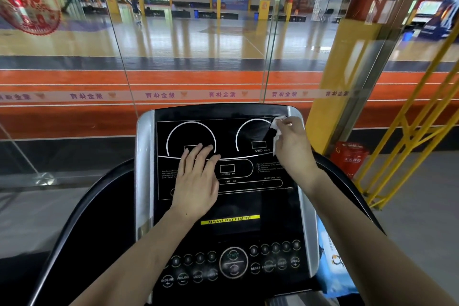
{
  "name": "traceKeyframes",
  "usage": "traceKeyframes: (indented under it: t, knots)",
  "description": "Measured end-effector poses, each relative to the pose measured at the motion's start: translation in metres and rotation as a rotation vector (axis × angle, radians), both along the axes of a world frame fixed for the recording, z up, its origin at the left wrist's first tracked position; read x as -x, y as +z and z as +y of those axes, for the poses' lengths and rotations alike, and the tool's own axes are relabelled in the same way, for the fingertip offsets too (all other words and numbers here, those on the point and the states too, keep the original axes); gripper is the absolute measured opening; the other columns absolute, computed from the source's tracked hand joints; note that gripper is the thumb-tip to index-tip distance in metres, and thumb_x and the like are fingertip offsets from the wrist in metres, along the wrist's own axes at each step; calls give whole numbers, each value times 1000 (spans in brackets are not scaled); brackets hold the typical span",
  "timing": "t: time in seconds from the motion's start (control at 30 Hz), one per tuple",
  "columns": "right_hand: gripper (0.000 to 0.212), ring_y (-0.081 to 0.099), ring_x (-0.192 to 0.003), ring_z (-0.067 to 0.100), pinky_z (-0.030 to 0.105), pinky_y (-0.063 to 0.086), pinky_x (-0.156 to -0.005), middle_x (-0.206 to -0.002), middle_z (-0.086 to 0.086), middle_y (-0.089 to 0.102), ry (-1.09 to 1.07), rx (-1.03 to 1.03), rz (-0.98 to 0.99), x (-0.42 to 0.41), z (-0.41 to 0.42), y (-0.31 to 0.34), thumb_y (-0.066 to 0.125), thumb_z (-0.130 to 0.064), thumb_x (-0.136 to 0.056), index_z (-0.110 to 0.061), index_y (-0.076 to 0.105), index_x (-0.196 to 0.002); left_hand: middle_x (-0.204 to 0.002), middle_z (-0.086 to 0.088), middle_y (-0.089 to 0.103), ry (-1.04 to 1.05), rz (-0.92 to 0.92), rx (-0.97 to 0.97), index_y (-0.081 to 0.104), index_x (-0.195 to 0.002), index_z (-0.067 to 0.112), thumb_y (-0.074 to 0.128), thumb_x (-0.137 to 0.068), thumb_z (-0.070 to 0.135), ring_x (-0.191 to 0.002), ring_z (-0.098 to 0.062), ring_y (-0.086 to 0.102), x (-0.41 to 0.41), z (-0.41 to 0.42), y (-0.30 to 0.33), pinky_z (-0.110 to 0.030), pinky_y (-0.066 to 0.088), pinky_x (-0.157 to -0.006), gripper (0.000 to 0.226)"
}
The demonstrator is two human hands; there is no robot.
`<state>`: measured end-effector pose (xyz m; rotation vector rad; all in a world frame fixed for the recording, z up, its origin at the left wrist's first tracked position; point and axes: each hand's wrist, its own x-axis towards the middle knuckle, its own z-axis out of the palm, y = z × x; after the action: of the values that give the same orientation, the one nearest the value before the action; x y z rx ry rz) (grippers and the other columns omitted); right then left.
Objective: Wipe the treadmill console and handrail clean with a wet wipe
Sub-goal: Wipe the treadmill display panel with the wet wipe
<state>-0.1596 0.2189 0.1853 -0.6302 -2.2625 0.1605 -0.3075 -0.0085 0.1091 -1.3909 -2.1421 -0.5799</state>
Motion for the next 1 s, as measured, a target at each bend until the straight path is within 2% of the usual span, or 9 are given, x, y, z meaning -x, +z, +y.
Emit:
traceKeyframes:
  t: [0.13,0.23,0.33,0.4,0.5,0.63,0.77,0.93,1.0]
  knots:
    - [43,60,-109,38,22,41,-93,-126,21,52,45,-2,-57,-10,3,-8,57,13,-93,3,59,-134,-153,-12,47,9,-2,-3,53,-140,12,46,-92,20,-150,-35,35,5,-2,0,-57,20,-127,50]
    - [34,64,-98,27,29,52,-85,-114,17,62,6,30,28,-3,-5,-16,62,10,-92,1,68,-124,-153,-12,47,8,-13,-29,52,-140,13,43,-93,21,-150,-35,35,7,-4,-2,-56,18,-128,49]
    - [15,57,-78,-5,21,49,-74,-95,-21,67,57,264,68,27,-40,-15,61,-20,-98,-20,73,-106,-152,-11,47,9,-19,-39,52,-140,12,41,-93,22,-149,-35,35,7,-5,-2,-55,18,-128,49]
    - [18,57,-65,4,31,46,-69,-73,-11,65,163,315,34,56,-69,-15,58,-39,-95,-25,67,-86,-152,-12,47,17,-17,-25,53,-140,11,41,-92,21,-149,-35,36,7,-6,-2,-55,18,-128,50]
    - [21,58,-74,15,39,44,-70,-82,-4,61,265,207,13,72,-76,-23,56,-49,-92,-33,62,-80,-152,-11,47,19,-16,-13,55,-140,12,40,-92,21,-149,-34,35,5,-7,-3,-55,18,-128,51]
    - [31,47,-54,12,38,37,-59,-61,-9,52,-58,284,111,31,-10,-15,61,-47,-89,-20,59,-74,-153,-9,45,4,-18,-23,54,-141,14,43,-93,20,-150,-34,34,4,-9,-6,-55,17,-128,49]
    - [23,47,-54,3,33,39,-57,-67,-15,55,-232,348,180,34,-8,-18,55,-50,-90,-29,56,-80,-154,-11,46,22,-15,-15,54,-141,13,52,-91,16,-150,-35,34,3,-12,-10,-55,18,-128,50]
    - [19,60,-81,16,38,47,-71,-88,-5,62,139,130,69,86,-67,-25,47,-48,-95,-41,57,-80,-152,-12,48,-3,15,-31,57,-140,11,56,-89,12,-150,-35,35,2,-7,-9,-57,20,-127,50]
    - [22,62,-78,20,45,50,-74,-78,-2,63,125,180,76,67,-44,-19,48,-47,-94,-33,63,-85,-152,-11,47,-15,21,-28,55,-139,11,53,-89,13,-150,-35,34,0,-5,-8,-56,19,-127,50]
